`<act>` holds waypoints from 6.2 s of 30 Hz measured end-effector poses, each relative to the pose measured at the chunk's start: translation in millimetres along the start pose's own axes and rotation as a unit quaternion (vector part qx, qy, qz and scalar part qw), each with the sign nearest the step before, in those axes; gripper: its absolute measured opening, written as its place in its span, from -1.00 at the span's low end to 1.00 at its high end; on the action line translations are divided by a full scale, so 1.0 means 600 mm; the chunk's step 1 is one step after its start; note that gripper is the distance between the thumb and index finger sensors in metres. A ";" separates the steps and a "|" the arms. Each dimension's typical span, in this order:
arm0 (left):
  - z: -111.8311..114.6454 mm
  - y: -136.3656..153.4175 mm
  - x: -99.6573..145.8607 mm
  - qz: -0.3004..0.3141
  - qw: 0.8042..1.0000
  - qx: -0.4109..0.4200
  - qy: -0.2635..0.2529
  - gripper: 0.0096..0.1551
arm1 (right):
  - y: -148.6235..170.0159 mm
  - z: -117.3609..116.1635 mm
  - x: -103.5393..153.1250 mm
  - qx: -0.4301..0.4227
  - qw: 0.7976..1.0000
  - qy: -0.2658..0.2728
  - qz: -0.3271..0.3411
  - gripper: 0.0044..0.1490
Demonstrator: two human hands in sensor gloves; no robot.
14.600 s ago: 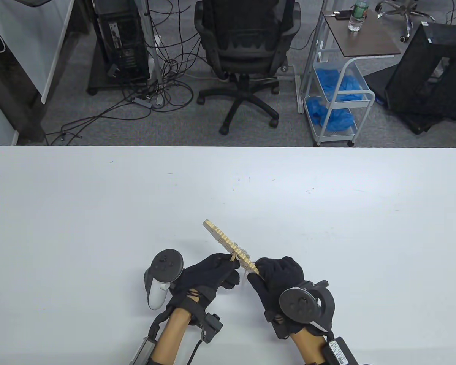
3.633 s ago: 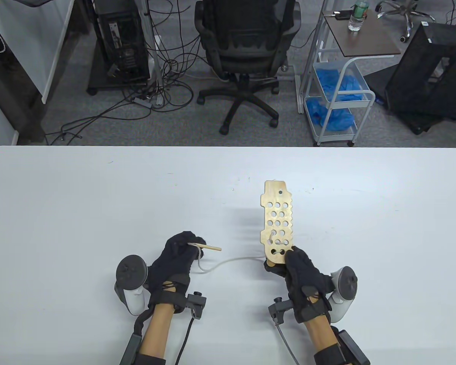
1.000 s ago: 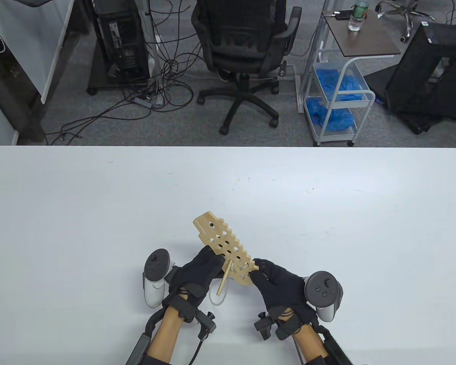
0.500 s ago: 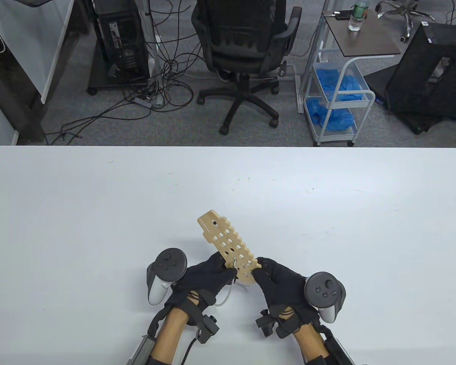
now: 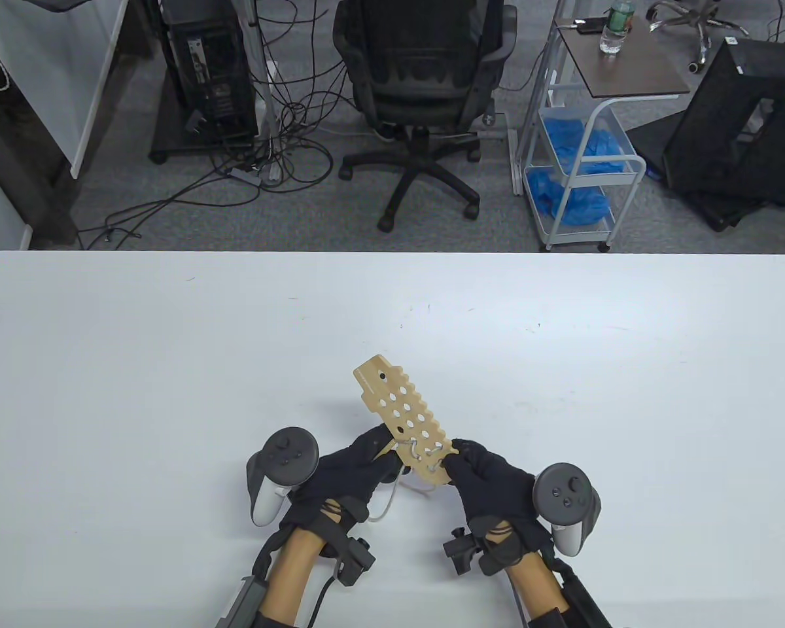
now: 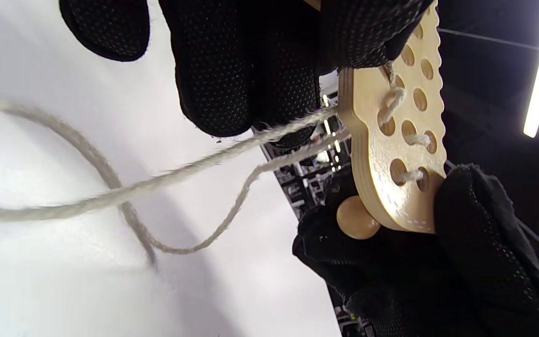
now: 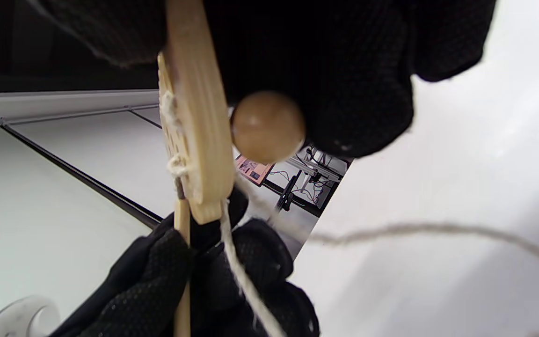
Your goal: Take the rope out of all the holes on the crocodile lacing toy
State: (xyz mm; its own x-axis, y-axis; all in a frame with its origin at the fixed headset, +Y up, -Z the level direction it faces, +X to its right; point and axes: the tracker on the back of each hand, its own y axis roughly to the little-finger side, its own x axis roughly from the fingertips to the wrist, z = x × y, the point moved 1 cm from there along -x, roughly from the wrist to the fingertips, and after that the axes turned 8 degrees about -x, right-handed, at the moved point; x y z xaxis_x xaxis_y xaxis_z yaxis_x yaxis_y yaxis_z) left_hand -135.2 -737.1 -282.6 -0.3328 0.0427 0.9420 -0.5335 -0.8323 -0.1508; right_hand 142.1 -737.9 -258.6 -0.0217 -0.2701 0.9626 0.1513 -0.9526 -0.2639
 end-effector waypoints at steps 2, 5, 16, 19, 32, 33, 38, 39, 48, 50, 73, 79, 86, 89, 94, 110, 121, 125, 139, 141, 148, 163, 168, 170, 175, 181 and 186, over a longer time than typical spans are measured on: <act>-0.004 0.003 0.001 -0.001 1.000 0.002 -0.009 -0.34 | 0.003 0.004 0.000 -0.012 1.000 0.009 -0.008 -0.43; -0.010 0.008 0.002 -0.007 1.000 0.008 -0.019 -0.36 | 0.007 0.010 -0.001 -0.013 1.000 0.022 -0.018 -0.43; -0.024 0.018 0.005 -0.027 0.999 -0.003 -0.047 -0.48 | 0.013 0.019 -0.001 -0.029 0.998 0.039 -0.035 -0.43; -0.026 0.017 0.006 -0.029 0.998 -0.012 -0.050 -0.49 | 0.013 0.019 -0.001 -0.029 0.998 0.039 -0.035 -0.43; -0.040 0.035 0.007 -0.035 0.997 0.013 -0.066 -0.51 | 0.014 0.029 -0.003 -0.038 0.997 0.053 -0.045 -0.43; -0.041 0.036 0.007 -0.036 0.997 0.016 -0.066 -0.51 | 0.015 0.030 -0.003 -0.038 0.997 0.054 -0.047 -0.43; -0.043 0.041 0.007 -0.040 0.997 0.017 -0.070 -0.51 | 0.019 0.035 -0.004 -0.038 0.996 0.059 -0.055 -0.43; -0.043 0.043 0.007 -0.040 0.997 0.020 -0.069 -0.50 | 0.020 0.036 -0.004 -0.040 0.996 0.061 -0.057 -0.43; -0.043 0.049 0.005 -0.042 0.996 0.024 -0.070 -0.50 | 0.026 0.047 -0.006 -0.045 0.994 0.072 -0.064 -0.43; -0.043 0.050 0.005 -0.043 0.996 0.024 -0.070 -0.50 | 0.027 0.050 -0.006 -0.047 0.994 0.075 -0.067 -0.42; -0.047 0.061 0.006 -0.046 0.996 0.037 -0.072 -0.50 | 0.044 0.071 -0.008 -0.061 0.989 0.099 -0.088 -0.42; -0.046 0.060 0.005 -0.042 0.996 0.039 -0.069 -0.50 | 0.047 0.075 -0.008 -0.066 0.988 0.104 -0.094 -0.42; -0.047 0.059 0.004 -0.041 0.996 0.035 -0.067 -0.51 | 0.048 0.075 -0.008 -0.069 0.987 0.106 -0.095 -0.42; -0.049 0.056 0.006 -0.043 0.996 0.017 -0.072 -0.51 | 0.048 0.076 -0.008 -0.070 0.987 0.108 -0.095 -0.42; -0.054 0.053 0.008 -0.047 0.995 -0.006 -0.082 -0.52 | 0.048 0.078 -0.008 -0.071 0.987 0.112 -0.096 -0.42; -0.067 0.044 0.014 -0.052 0.987 -0.086 -0.127 -0.52 | 0.061 0.104 -0.004 -0.105 0.975 0.154 -0.122 -0.41; -0.073 0.038 0.020 -0.052 0.980 -0.122 -0.151 -0.49 | 0.081 0.137 0.001 -0.164 0.952 0.202 -0.163 -0.41; -0.077 0.035 0.025 -0.047 0.978 -0.118 -0.168 -0.44 | 0.084 0.147 0.006 -0.200 0.937 0.227 -0.174 -0.40; -0.104 0.047 0.039 -0.077 0.968 -0.096 -0.220 -0.46 | 0.097 0.164 0.011 -0.297 0.902 0.245 -0.194 -0.39; -0.109 0.054 0.043 -0.090 0.965 -0.080 -0.231 -0.47 | 0.100 0.163 0.011 -0.309 0.898 0.242 -0.198 -0.39; -0.133 0.072 0.061 -0.109 0.948 -0.028 -0.296 -0.48 | 0.100 0.164 0.011 -0.319 0.894 0.240 -0.203 -0.39; -0.149 0.117 0.083 -0.146 0.920 0.119 -0.343 -0.50 | 0.107 0.166 0.017 -0.358 0.872 0.254 -0.215 -0.39; -0.148 0.130 0.087 -0.150 0.908 0.174 -0.351 -0.49 | 0.106 0.166 0.018 -0.363 0.869 0.256 -0.217 -0.39; -0.149 0.135 0.088 -0.154 0.905 0.181 -0.352 -0.49 | 0.106 0.167 0.019 -0.367 0.867 0.258 -0.218 -0.39; -0.151 0.143 0.091 -0.148 0.898 0.209 -0.359 -0.49 | 0.107 0.168 0.020 -0.381 0.858 0.262 -0.222 -0.39; -0.151 0.151 0.098 -0.151 0.879 0.253 -0.375 -0.49 | 0.108 0.171 0.024 -0.398 0.846 0.274 -0.225 -0.39; -0.150 0.157 0.101 -0.157 0.868 0.276 -0.382 -0.49 | 0.110 0.174 0.028 -0.416 0.835 0.286 -0.219 -0.39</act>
State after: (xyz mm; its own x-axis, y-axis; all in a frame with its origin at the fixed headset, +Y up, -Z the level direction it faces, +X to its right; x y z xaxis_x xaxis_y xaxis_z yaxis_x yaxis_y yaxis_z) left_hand -275.5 -762.9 -266.8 0.4864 0.1110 0.8667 0.0188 -0.9930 0.1166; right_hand 254.7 -790.7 -253.1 -0.3986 0.3335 0.8543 -0.7286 -0.6810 -0.0741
